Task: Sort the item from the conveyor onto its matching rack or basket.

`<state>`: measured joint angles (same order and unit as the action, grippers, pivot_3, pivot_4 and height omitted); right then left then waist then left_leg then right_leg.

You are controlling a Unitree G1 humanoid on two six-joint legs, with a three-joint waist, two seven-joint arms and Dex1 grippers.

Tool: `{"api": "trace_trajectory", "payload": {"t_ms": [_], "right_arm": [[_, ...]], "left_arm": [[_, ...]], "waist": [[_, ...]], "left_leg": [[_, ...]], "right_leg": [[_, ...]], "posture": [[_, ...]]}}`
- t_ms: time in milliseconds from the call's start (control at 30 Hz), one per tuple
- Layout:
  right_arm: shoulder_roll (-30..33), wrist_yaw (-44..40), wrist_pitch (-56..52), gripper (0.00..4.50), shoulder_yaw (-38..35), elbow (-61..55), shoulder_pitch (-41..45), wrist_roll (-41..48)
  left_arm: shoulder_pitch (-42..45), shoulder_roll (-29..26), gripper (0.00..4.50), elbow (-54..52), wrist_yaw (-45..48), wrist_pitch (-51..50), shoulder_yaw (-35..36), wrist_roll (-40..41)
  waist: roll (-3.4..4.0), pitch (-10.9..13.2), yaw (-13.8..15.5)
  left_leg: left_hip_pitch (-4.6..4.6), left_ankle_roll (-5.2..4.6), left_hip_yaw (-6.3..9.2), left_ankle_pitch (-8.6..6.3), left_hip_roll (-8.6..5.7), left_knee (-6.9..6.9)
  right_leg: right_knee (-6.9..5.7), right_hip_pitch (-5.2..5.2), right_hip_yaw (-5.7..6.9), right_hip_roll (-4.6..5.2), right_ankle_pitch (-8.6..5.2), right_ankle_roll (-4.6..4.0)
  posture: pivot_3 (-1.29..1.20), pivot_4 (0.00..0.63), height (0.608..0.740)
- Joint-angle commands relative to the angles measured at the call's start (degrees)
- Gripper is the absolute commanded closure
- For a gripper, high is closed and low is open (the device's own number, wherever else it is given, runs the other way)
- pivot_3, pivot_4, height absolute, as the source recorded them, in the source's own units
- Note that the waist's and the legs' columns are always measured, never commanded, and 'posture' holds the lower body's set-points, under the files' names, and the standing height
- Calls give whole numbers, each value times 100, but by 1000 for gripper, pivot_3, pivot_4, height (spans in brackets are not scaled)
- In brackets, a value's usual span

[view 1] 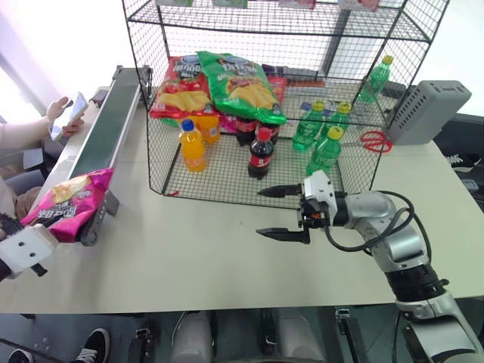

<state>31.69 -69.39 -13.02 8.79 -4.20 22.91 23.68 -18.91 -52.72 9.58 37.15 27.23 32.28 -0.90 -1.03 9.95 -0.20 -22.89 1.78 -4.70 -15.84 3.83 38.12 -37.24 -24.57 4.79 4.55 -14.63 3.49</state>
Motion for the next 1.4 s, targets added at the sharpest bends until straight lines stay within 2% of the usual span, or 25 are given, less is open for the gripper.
{"api": "trace_trajectory", "payload": {"t_ms": [33,167,233,400,500,633,733,967,1100,1200,1400], "right_arm": [[-11,1,180,0,-106,-18,110,-13],[-15,-11,258,0,-105,29,130,-40],[-5,-31,272,0,-130,80,149,-31],[59,-123,92,0,-282,131,220,167],[163,-256,-566,0,-450,11,271,669],[411,-445,-1687,0,-551,-401,228,1464],[453,-360,-2414,0,-671,-636,279,2035],[503,-457,-2710,0,-672,-478,474,2101],[600,-571,-3321,0,-746,-664,528,2594],[427,-373,-3547,0,-783,-799,606,2831],[222,-273,-4005,0,-781,-962,808,3373]], "left_arm": [[197,127,4465,-370,76,-452,334,838],[309,250,4465,-922,585,-1249,634,2253],[291,278,4465,-1417,976,-2032,883,3402],[-209,250,4465,-2439,1828,-3863,1473,5557],[-636,176,4465,-3015,2054,-5106,1759,6898],[-646,47,4465,-3405,1899,-6151,1649,8128],[-410,-52,4465,-3433,1852,-6940,1153,9103],[552,-170,4465,-3088,1719,-7948,231,10382],[1228,-94,4465,-2985,1711,-8220,-285,10483],[1694,34,4465,-2809,1653,-8367,-635,10636],[2198,334,4465,-2659,1652,-8606,-1167,10384]], "waist": [[0,0,-9],[-4,-3,-47],[-4,-2,-61],[-1,-1,-81],[0,0,-69],[1,1,-29],[1,1,-42],[2,2,-46],[2,1,-38],[2,1,-39],[2,2,-48]], "left_leg": [[0,0,0,0,0,0],[0,0,3,0,0,0],[1,0,4,0,0,0],[3,1,5,0,0,0],[5,1,10,1,0,1],[9,1,15,1,-4,2],[11,1,18,1,-4,2],[16,1,18,1,-6,1],[14,1,17,1,-9,2],[13,1,17,1,-9,2],[14,1,18,1,-8,1]], "right_leg": [[-1,0,0,1,0,0],[-2,2,0,1,0,1],[-3,2,0,0,0,1],[-7,2,-1,0,0,1],[-8,4,-1,-2,0,0],[-7,12,-3,0,-1,-2],[-7,14,-4,-1,-2,-3],[-9,15,-8,-7,-2,-3],[-8,15,-9,-6,-2,-3],[-7,16,-9,-6,-2,-3],[-9,14,-11,-8,-1,-2]], "posture": [[0,150,740],[0,150,740],[0,150,740],[0,150,740],[0,150,740],[0,150,740],[0,150,740],[0,150,740],[0,150,740],[0,150,740],[0,150,740]]}}
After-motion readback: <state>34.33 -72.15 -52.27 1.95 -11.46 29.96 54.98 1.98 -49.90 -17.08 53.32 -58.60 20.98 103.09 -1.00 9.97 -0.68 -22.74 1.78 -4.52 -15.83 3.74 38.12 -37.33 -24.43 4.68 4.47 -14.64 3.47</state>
